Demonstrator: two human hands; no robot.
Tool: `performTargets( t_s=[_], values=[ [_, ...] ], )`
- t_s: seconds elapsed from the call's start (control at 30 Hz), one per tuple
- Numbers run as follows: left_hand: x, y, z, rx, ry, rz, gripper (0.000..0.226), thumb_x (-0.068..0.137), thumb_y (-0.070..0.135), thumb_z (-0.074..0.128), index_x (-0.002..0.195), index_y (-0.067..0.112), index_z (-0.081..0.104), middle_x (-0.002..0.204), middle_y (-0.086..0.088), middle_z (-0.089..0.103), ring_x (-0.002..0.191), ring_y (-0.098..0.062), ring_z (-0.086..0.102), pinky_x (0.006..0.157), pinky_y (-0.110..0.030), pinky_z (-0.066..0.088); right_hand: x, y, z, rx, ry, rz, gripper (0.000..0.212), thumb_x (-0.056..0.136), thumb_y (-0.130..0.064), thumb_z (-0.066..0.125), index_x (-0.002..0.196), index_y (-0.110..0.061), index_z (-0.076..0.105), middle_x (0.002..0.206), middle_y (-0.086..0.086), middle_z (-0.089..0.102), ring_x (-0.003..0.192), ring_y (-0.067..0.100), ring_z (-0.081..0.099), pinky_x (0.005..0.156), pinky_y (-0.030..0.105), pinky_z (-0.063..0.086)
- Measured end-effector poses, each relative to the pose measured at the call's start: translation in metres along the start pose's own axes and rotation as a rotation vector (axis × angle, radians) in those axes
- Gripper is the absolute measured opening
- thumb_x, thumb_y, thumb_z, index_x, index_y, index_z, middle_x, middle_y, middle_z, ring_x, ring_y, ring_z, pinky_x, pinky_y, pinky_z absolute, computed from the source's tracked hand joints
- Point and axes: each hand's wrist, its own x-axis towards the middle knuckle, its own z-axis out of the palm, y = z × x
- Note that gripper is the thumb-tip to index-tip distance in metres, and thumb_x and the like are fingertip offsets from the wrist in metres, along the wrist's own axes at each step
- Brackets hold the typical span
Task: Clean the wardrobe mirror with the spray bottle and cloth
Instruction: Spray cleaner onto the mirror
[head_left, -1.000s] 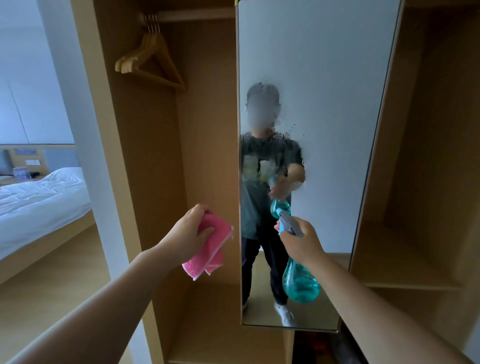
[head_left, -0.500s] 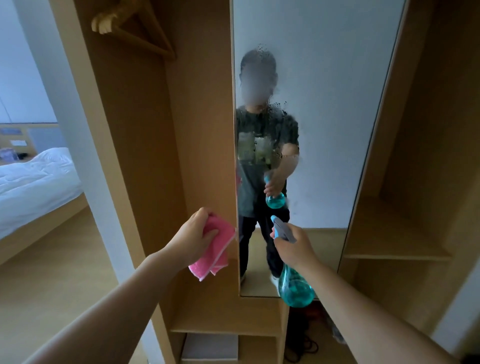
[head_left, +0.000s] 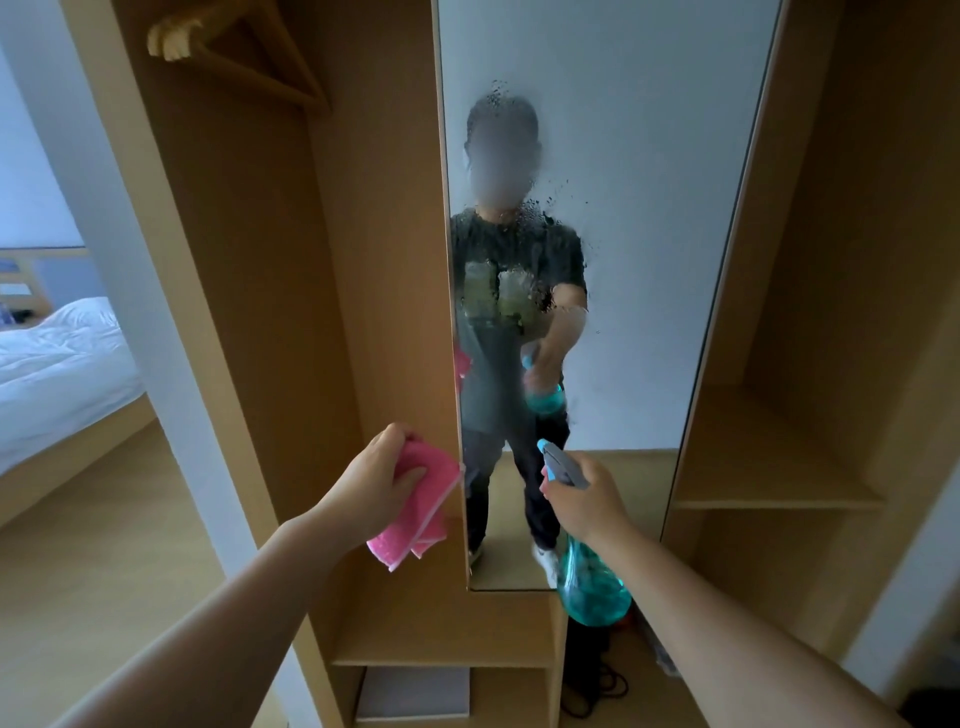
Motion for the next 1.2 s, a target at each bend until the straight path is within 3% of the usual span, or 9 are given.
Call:
performTargets(
  t_s=[0.23, 0.33, 0.47, 0.57, 0.7, 0.8, 0.97, 1.1, 1.2],
  values=[
    [0.003, 0.007, 0.010, -0.005, -0.024, 0.001, 0.021, 0.093, 0.024, 0.055, 0.109, 0.032, 0.044, 0.102, 0.017, 0.052, 0.089, -0.001, 0.053, 0.067, -0.014, 0.044, -0.001, 0.015, -0.019, -0.027, 0.039, -0.023, 0.014, 0.087, -0.011, 0.055, 0.093, -0.021, 0.062, 0.078, 0.001, 0.059, 0.069, 0.013, 0.057, 0.052, 0.015, 0.039],
    [0.007, 0.015, 0.015, -0.004, -0.036, 0.011, 0.020, 0.094, 0.023, 0.055, 0.110, 0.030, 0.045, 0.104, 0.013, 0.054, 0.090, -0.003, 0.054, 0.071, -0.016, 0.045, 0.001, 0.022, -0.030, -0.043, 0.066, -0.015, 0.018, 0.088, -0.012, 0.056, 0.076, -0.025, 0.054, 0.065, -0.004, 0.048, 0.057, 0.009, 0.048, 0.043, 0.008, 0.032],
    [0.011, 0.027, 0.026, 0.003, -0.062, 0.031, 0.020, 0.094, 0.023, 0.054, 0.111, 0.029, 0.046, 0.105, 0.011, 0.056, 0.091, -0.004, 0.054, 0.070, -0.016, 0.046, 0.001, 0.030, -0.045, -0.083, 0.095, -0.007, 0.020, 0.089, -0.014, 0.057, 0.071, -0.023, 0.052, 0.061, -0.004, 0.045, 0.053, 0.010, 0.044, 0.043, 0.011, 0.031],
    [0.015, 0.036, 0.033, -0.012, -0.086, 0.040, 0.021, 0.094, 0.023, 0.054, 0.112, 0.030, 0.045, 0.106, 0.012, 0.055, 0.091, -0.003, 0.054, 0.069, -0.017, 0.047, 0.001, 0.035, -0.055, -0.092, 0.095, 0.002, 0.009, 0.089, -0.015, 0.057, 0.082, -0.020, 0.058, 0.066, 0.000, 0.050, 0.056, 0.011, 0.048, 0.042, 0.010, 0.033],
    [0.020, 0.047, 0.041, -0.014, -0.093, 0.076, 0.021, 0.094, 0.023, 0.054, 0.110, 0.032, 0.044, 0.103, 0.014, 0.054, 0.089, -0.001, 0.054, 0.066, -0.014, 0.045, -0.001, 0.042, -0.066, -0.079, 0.113, 0.028, 0.015, 0.088, -0.016, 0.057, 0.076, -0.024, 0.054, 0.065, -0.001, 0.045, 0.054, 0.012, 0.044, 0.044, 0.014, 0.033],
    [0.022, 0.055, 0.044, -0.018, -0.099, 0.089, 0.021, 0.094, 0.021, 0.054, 0.110, 0.031, 0.044, 0.104, 0.013, 0.054, 0.091, -0.004, 0.054, 0.071, -0.016, 0.046, -0.002, 0.044, -0.075, -0.050, 0.123, 0.034, 0.008, 0.089, -0.015, 0.057, 0.082, -0.019, 0.058, 0.066, 0.001, 0.049, 0.055, 0.014, 0.046, 0.049, 0.021, 0.036],
    [0.027, 0.065, 0.053, -0.022, -0.122, 0.099, 0.021, 0.094, 0.020, 0.053, 0.112, 0.027, 0.045, 0.106, 0.010, 0.056, 0.091, -0.006, 0.054, 0.070, -0.015, 0.043, -0.005, 0.050, -0.092, -0.039, 0.162, 0.057, 0.015, 0.090, -0.011, 0.057, 0.102, -0.017, 0.063, 0.087, 0.004, 0.062, 0.072, 0.019, 0.058, 0.060, 0.026, 0.043],
    [0.030, 0.072, 0.062, -0.026, -0.138, 0.135, 0.021, 0.094, 0.020, 0.054, 0.109, 0.032, 0.044, 0.101, 0.014, 0.054, 0.086, 0.000, 0.052, 0.067, -0.013, 0.041, -0.006, 0.056, -0.106, -0.042, 0.181, 0.077, 0.017, 0.089, -0.011, 0.057, 0.103, -0.019, 0.061, 0.088, 0.002, 0.060, 0.072, 0.017, 0.057, 0.060, 0.025, 0.042],
    [0.033, 0.079, 0.070, -0.024, -0.154, 0.152, 0.023, 0.094, 0.020, 0.054, 0.109, 0.034, 0.042, 0.100, 0.016, 0.053, 0.085, 0.001, 0.051, 0.066, -0.013, 0.041, -0.009, 0.060, -0.116, -0.052, 0.194, 0.081, 0.012, 0.088, -0.010, 0.057, 0.098, -0.017, 0.061, 0.077, 0.000, 0.055, 0.063, 0.015, 0.051, 0.055, 0.023, 0.037]
  ],
)
